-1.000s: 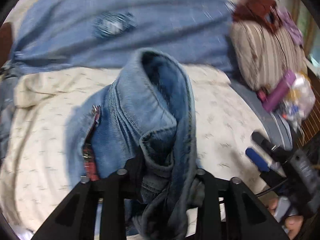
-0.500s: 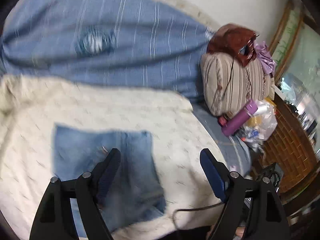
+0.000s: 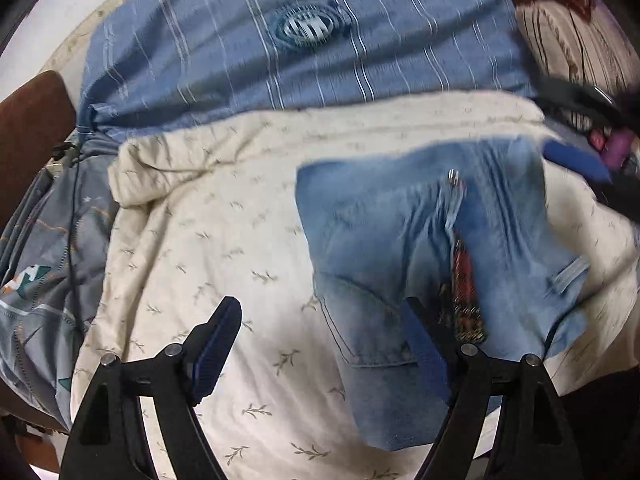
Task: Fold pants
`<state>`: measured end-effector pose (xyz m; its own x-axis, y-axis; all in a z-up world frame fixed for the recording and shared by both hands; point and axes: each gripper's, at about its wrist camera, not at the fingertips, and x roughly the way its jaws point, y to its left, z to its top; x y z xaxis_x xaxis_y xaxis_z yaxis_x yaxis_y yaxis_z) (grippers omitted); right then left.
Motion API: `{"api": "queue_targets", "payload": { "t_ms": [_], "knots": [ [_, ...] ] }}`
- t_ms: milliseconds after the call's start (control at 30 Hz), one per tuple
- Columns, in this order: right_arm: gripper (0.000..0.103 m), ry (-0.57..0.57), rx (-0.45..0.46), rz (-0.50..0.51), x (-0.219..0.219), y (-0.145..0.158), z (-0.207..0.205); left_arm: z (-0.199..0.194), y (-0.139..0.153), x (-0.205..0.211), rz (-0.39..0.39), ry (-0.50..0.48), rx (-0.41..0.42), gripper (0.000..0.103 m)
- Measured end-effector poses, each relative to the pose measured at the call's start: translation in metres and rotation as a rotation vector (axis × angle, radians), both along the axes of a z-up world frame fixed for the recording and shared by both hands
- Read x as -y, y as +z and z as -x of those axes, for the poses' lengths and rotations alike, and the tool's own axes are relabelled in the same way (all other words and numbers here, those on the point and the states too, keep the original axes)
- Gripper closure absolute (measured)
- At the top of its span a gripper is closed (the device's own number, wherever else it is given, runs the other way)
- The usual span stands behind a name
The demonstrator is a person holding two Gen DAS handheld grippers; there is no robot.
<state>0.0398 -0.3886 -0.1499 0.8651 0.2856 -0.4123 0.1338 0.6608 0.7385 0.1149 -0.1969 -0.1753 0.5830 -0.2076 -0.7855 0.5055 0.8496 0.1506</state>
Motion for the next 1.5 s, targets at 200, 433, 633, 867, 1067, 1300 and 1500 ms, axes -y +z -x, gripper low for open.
{"api": "queue_targets", "payload": {
  "t_ms": [200,433,633,867,1067,1300,1500],
  "knots": [
    [0.040,-0.092,-0.236,-0.044,0.028,-0.067,-0.049,-0.011,-0.023,0.009,-0.022,-0.022,-0.025,0.018],
    [0.040,-0.067,-0.097,-0.093,0.033,-0.050,-0.007,-0.010,-0.002,-0.016,0.091,0.031,-0.056,0.019],
    [0.040,0.078,-0.025,-0.139,0.004,-0.040,0.041,0.010,-0.004,-0.020,0.075,0.011,-0.061,0.019],
    [0.051,0.087,-0.238,-0.126,-0.004,-0.072,0.053,0.012,-0.022,-0.017,0.030,0.031,-0.122,0.018],
    [0.048,0.007,-0.064,-0.061,0.000,-0.043,0.095,0.032,0.022,-0.025,0.089,0.049,0.013,0.018],
    [0.047,-0.022,0.069,0.115,-0.019,-0.006,0.120,0.048,0.060,-0.027,0.107,0.082,0.140,0.015],
    [0.046,-0.038,0.107,0.224,-0.032,0.011,0.135,0.057,0.077,-0.033,0.117,0.099,0.205,0.013]
  ]
}}
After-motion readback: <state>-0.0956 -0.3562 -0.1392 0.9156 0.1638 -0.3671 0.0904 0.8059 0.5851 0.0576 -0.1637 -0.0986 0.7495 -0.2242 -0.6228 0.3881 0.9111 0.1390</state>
